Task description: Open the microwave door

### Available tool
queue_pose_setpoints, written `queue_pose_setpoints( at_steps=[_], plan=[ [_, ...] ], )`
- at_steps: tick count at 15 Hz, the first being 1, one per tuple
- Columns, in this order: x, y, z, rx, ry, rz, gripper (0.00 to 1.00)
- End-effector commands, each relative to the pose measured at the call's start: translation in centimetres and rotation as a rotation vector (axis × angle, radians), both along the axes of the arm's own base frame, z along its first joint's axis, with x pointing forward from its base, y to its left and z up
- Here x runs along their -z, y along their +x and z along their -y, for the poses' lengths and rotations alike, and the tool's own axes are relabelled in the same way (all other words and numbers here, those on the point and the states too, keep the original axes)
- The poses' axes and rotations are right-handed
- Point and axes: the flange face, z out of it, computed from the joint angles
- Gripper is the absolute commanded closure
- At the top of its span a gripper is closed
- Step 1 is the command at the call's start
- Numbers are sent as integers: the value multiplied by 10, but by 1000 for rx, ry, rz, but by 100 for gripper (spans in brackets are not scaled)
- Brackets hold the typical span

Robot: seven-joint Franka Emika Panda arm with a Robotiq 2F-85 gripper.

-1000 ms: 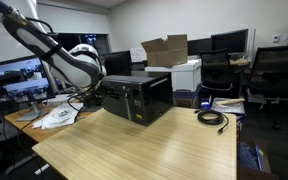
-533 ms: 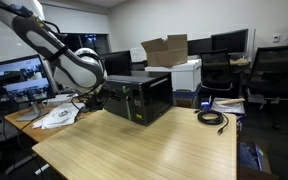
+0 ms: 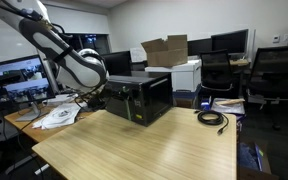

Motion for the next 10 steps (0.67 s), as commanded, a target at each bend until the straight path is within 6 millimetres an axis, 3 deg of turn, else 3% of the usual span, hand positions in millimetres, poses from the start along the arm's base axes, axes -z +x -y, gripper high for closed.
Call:
queue_pose_setpoints(
  at_steps=[1,7,10],
  plan=[
    [-2,-2,-1,-14,9,14,58],
    [0,-4,6,-20,-9,18,98],
    [1,-7,6,-13,-7,21,95]
  ],
)
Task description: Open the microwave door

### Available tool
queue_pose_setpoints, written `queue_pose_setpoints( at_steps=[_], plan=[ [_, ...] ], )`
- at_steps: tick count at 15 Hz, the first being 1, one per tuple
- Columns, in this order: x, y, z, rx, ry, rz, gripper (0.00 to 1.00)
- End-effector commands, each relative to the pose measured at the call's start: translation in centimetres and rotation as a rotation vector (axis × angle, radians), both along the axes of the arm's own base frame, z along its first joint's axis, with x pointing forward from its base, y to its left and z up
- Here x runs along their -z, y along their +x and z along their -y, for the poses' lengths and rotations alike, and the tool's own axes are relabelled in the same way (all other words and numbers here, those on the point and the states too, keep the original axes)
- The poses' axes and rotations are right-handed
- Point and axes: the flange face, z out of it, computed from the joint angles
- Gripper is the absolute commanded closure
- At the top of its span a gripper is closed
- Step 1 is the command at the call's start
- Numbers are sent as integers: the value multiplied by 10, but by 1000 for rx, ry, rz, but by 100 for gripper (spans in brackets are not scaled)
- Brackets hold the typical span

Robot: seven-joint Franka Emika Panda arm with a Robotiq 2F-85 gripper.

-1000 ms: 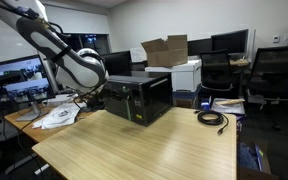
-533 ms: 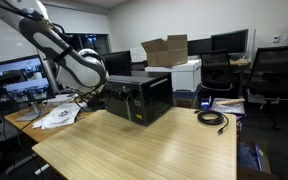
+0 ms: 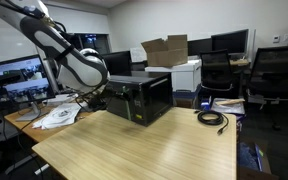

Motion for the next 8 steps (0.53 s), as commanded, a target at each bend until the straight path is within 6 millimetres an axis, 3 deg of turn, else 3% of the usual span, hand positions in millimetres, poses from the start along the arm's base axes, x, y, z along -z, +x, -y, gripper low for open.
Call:
queue_pose_setpoints(
  at_steps=[1,4,6,8],
  plan=[
    [-1,-7,-1,-11,-12,15,95],
    [3,-18,-2,-4,-8,-8,95],
    [4,-38,-9,-21,-8,-31,95],
    [7,-41,-12,-11,-18,-31,95]
  ],
)
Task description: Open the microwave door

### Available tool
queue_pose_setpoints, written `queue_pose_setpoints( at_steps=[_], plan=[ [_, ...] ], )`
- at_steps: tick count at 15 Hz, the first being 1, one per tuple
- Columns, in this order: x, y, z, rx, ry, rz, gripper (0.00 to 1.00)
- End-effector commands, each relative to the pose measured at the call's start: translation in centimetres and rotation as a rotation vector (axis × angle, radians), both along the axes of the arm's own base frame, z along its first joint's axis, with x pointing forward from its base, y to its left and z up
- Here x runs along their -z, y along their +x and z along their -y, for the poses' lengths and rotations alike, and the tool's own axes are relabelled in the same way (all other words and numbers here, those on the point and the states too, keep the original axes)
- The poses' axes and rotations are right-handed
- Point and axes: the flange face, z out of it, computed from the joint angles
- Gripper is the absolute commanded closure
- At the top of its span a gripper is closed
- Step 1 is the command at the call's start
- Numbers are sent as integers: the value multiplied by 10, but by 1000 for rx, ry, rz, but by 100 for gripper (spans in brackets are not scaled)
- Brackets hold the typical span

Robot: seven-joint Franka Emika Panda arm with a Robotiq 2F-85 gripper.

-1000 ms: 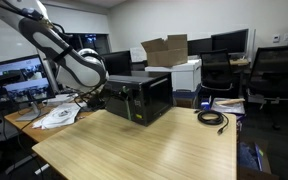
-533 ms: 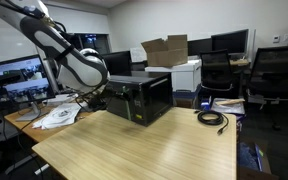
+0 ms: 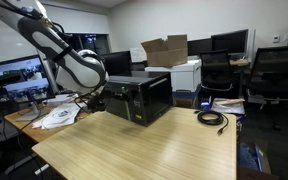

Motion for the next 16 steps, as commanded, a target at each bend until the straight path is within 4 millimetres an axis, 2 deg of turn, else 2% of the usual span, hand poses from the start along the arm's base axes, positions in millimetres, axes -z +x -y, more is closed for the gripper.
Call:
queue_pose_setpoints(
  at_steps=[1,2,5,16],
  plan=[
    [3,-36,-8,-8,-10,-36,95],
    [3,-37,-8,-5,-7,-36,95],
    [2,-62,-17,-11,10,-67,95],
    [0,-89,-40,-13,36,-119,95]
  ],
)
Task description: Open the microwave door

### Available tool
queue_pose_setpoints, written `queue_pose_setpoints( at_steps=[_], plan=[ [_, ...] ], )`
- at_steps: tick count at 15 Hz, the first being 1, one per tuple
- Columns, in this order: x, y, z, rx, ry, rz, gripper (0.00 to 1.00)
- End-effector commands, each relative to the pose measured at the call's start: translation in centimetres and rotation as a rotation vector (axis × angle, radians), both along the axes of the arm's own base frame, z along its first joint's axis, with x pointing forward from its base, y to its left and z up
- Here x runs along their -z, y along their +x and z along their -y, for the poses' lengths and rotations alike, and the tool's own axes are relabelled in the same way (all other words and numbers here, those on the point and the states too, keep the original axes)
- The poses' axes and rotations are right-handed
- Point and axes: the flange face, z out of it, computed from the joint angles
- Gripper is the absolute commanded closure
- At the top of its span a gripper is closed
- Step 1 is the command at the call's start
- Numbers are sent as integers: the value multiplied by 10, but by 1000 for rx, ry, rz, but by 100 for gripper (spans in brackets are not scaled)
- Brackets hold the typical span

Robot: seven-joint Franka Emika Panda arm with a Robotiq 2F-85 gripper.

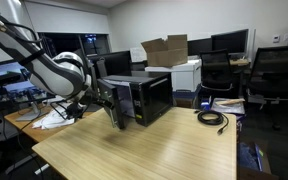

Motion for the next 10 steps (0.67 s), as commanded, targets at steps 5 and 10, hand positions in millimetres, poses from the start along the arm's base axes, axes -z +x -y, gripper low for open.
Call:
queue_pose_setpoints(
  at_steps=[5,10],
  plan=[
    [1,-36,-18,-34,-8,-48,56],
    [-1,-51,-28,-16,6,-90,33]
  ],
)
